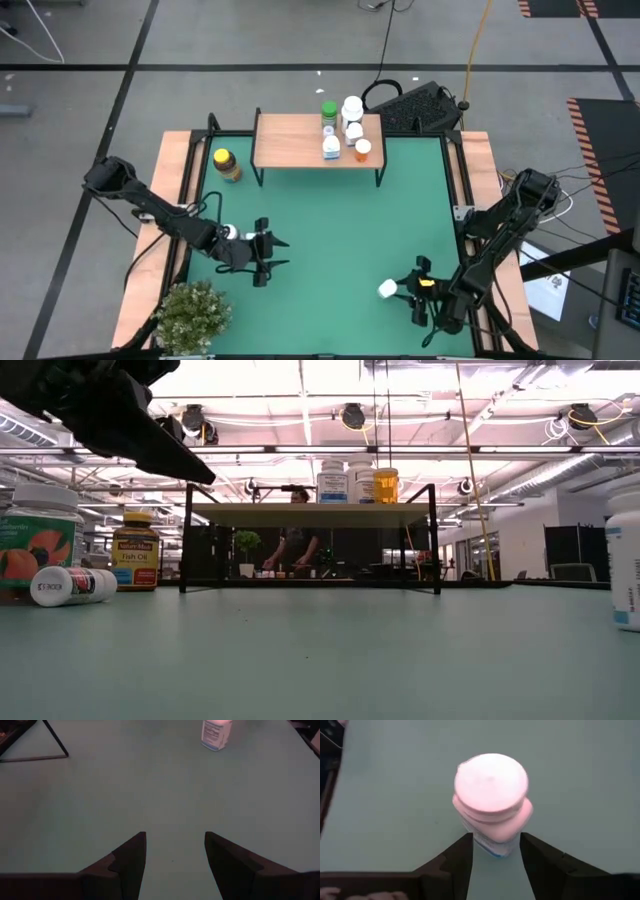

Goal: Pick and place medicine bottles onto shelf by color
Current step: Put the white blue medicine bottle on the shelf

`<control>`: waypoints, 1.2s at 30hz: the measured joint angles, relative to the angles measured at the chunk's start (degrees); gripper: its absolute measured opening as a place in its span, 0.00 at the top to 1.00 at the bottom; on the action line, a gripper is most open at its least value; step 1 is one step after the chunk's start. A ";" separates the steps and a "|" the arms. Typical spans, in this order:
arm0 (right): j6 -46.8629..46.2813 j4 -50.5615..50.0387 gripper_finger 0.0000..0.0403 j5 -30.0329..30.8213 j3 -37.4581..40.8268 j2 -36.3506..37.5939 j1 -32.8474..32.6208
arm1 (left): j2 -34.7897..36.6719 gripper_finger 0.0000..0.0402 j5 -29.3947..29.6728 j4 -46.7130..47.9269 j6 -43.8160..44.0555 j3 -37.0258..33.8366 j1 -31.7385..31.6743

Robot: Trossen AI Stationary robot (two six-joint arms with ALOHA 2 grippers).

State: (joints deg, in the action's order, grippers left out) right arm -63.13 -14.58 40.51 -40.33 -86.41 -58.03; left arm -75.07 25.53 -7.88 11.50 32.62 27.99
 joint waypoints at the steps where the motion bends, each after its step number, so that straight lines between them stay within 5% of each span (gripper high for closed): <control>1: 0.67 1.77 0.61 -0.02 0.51 0.00 0.38 | 0.00 0.49 -0.01 0.39 0.17 0.00 0.19; 13: 15.41 30.96 0.61 -3.84 10.95 0.02 6.40 | 0.00 0.49 -0.02 0.94 0.64 0.00 1.38; 18: 21.59 36.45 0.61 -10.79 11.07 0.02 9.09 | 0.00 0.49 -0.03 0.94 0.42 0.00 1.38; 26: 26.79 39.79 0.61 -10.71 11.05 -1.45 11.67 | 0.00 0.49 -0.03 2.14 1.07 0.04 1.52; 36: 36.69 58.24 0.39 -10.58 10.94 -12.45 13.91 | 0.00 0.49 -0.03 2.13 1.02 0.04 2.27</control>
State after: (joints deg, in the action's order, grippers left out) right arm -26.44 43.66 29.93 -29.39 -98.87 -44.13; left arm -75.07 25.50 -5.76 12.53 32.67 30.26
